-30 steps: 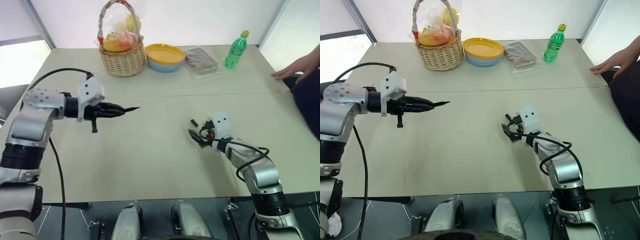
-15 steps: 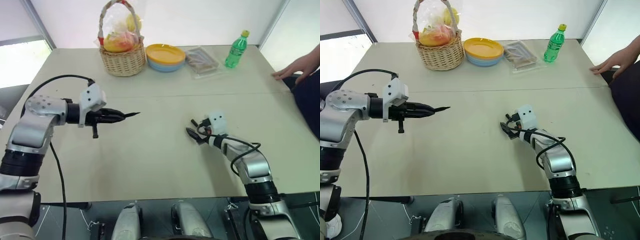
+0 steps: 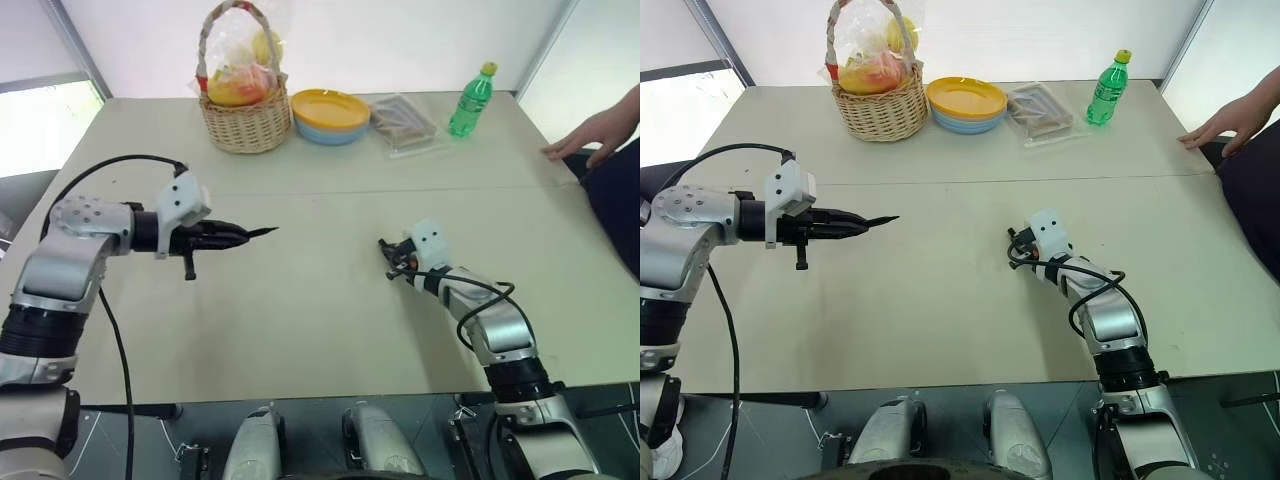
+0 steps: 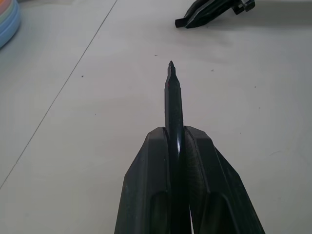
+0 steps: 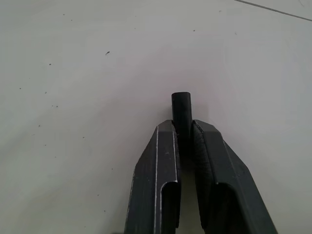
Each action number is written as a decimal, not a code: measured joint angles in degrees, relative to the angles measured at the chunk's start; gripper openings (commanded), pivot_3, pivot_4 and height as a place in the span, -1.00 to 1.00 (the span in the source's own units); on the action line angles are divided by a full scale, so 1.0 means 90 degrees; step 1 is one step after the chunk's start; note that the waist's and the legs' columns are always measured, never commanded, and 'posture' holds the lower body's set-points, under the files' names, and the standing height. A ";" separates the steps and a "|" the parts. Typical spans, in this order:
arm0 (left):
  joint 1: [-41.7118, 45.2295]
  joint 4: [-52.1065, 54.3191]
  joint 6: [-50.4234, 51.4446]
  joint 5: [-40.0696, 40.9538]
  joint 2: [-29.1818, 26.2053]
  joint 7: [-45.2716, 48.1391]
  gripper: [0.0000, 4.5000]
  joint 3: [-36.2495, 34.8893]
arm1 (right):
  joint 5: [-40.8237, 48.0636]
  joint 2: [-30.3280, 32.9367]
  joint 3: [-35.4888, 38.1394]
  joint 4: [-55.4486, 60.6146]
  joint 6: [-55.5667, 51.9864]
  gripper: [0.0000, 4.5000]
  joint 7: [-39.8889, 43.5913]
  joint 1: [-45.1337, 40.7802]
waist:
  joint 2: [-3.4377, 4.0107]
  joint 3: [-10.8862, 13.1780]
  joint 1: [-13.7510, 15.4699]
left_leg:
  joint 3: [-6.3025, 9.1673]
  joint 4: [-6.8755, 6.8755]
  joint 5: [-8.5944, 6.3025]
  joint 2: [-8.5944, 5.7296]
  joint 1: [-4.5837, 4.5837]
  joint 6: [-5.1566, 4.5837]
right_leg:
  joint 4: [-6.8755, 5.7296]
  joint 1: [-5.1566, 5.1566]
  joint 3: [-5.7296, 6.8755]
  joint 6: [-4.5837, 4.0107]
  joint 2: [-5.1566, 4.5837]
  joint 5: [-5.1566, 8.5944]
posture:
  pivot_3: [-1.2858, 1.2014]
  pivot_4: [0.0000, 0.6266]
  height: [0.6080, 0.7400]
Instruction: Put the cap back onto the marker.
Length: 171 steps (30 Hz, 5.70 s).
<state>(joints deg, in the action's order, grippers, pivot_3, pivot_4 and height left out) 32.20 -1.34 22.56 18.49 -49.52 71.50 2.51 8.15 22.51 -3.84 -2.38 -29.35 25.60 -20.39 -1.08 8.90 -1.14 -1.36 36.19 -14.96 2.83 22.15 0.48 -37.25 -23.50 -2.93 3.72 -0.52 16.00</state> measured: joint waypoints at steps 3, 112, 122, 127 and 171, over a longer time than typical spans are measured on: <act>0.0038 -0.0121 0.0039 0.0090 0.0004 0.0137 -1.00 0.0002 | 0.0073 0.0530 -0.0024 0.0000 0.0007 -0.97 0.0633 -0.0163 | 0.0012 0.0008 0.0018 | -0.0003 0.0002 0.0000 -0.0004 0.0007 0.0000 | 0.0001 -0.0005 0.0000 0.0000 -0.0003 0.0000 | 0.03 -0.52 1.00; 0.1982 -0.3388 -0.3095 -0.1262 0.2155 0.1189 -1.00 0.0888 | 0.0633 0.1231 -0.0871 0.0382 0.0368 -0.97 0.3925 -0.1769 | 0.0012 0.0008 0.0035 | 0.0002 0.0019 -0.0001 -0.0001 0.0018 -0.0003 | -0.0010 -0.0011 0.0006 0.0004 0.0001 -0.0002 | 0.03 -0.52 1.00; 0.1954 -0.3394 -0.3097 -0.1292 0.2152 0.1195 -1.00 0.0888 | 0.0633 0.1231 -0.0865 0.0382 0.0371 -0.97 0.3888 -0.1769 | 0.0012 0.0008 0.0035 | 0.0002 0.0019 -0.0001 -0.0001 0.0018 -0.0003 | -0.0010 -0.0011 0.0006 0.0004 0.0001 -0.0002 | 0.03 -0.52 1.00; 0.1952 -0.3387 -0.3076 -0.1290 0.2156 0.1195 -1.00 0.0888 | 0.0633 0.1231 -0.0865 0.0382 0.0371 -0.97 0.3888 -0.1769 | 0.0012 0.0008 0.0035 | 0.0002 0.0019 -0.0001 -0.0001 0.0018 -0.0003 | -0.0010 -0.0011 0.0006 0.0003 0.0001 -0.0002 | 0.03 -0.52 1.00; 0.1882 -0.3212 -0.2858 -0.1284 0.2414 0.1218 -1.00 0.0885 | 0.0626 0.1182 -0.0868 0.0373 0.0345 -0.97 0.3898 -0.1743 | 0.0012 0.0008 0.0035 | 0.0002 0.0021 -0.0001 -0.0001 0.0018 -0.0003 | -0.0011 -0.0011 0.0006 0.0004 0.0001 -0.0002 | 0.03 -0.52 1.00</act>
<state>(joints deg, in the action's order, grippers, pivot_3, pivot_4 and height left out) 49.14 -30.25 -3.16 6.93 -27.80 82.46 10.47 13.79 33.15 -11.66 0.98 -26.24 60.68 -36.08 -0.97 8.97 -0.82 -1.34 36.38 -14.96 2.82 22.31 0.45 -37.35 -23.59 -2.88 3.75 -0.51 15.99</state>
